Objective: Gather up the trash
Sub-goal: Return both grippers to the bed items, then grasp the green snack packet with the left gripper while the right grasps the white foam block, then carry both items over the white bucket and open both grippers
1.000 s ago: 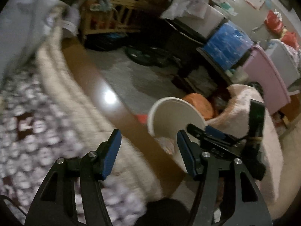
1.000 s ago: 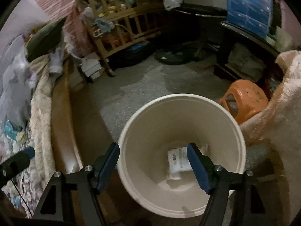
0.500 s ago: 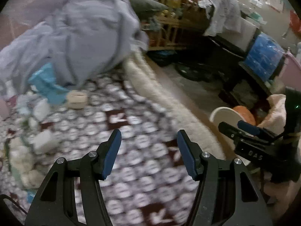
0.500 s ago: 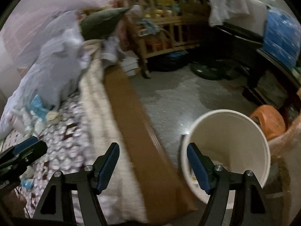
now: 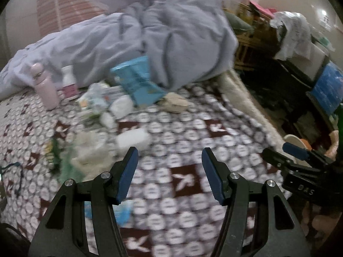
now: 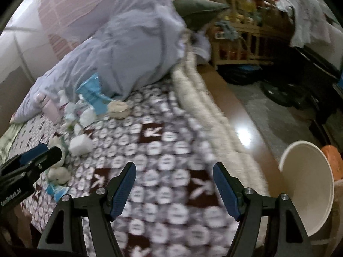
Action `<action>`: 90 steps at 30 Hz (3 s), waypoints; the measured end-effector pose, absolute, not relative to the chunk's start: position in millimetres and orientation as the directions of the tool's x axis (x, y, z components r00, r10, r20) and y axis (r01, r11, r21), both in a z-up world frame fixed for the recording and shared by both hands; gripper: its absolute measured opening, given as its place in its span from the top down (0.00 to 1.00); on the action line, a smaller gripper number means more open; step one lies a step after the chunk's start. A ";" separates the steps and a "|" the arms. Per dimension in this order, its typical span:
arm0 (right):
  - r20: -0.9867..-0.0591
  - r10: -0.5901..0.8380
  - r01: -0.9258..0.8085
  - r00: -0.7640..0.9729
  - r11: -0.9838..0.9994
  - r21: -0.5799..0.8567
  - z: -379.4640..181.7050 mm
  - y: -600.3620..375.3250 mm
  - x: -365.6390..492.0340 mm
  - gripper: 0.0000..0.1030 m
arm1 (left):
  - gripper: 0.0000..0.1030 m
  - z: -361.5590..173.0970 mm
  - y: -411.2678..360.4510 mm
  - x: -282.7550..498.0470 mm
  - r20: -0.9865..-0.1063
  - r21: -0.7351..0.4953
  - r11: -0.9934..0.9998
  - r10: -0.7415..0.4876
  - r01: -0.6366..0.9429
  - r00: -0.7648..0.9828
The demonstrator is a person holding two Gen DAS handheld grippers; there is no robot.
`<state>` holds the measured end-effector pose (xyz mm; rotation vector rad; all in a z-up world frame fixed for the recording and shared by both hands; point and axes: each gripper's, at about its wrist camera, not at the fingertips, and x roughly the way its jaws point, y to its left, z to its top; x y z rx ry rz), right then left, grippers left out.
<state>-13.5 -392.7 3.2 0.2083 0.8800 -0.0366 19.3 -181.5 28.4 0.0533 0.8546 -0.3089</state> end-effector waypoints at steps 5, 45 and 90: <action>-0.778 0.121 0.018 0.617 0.986 0.168 0.5 -356.2 -3.8 0.30 | 0.42 20.3 -132.2 21.0 -0.764 -0.075 0.971 -0.203 0.228 0.612; -0.808 0.316 -0.227 0.497 0.946 0.230 -59.1 -211.5 124.9 0.54 | 0.90 -67.8 53.9 120.2 -0.847 -0.230 0.972 -0.170 -0.058 0.504; -0.767 -0.068 0.219 0.637 0.971 0.096 4.4 -483.7 -52.4 0.53 | 0.90 28.6 -315.0 20.8 -0.733 -0.316 0.748 -0.583 0.584 0.350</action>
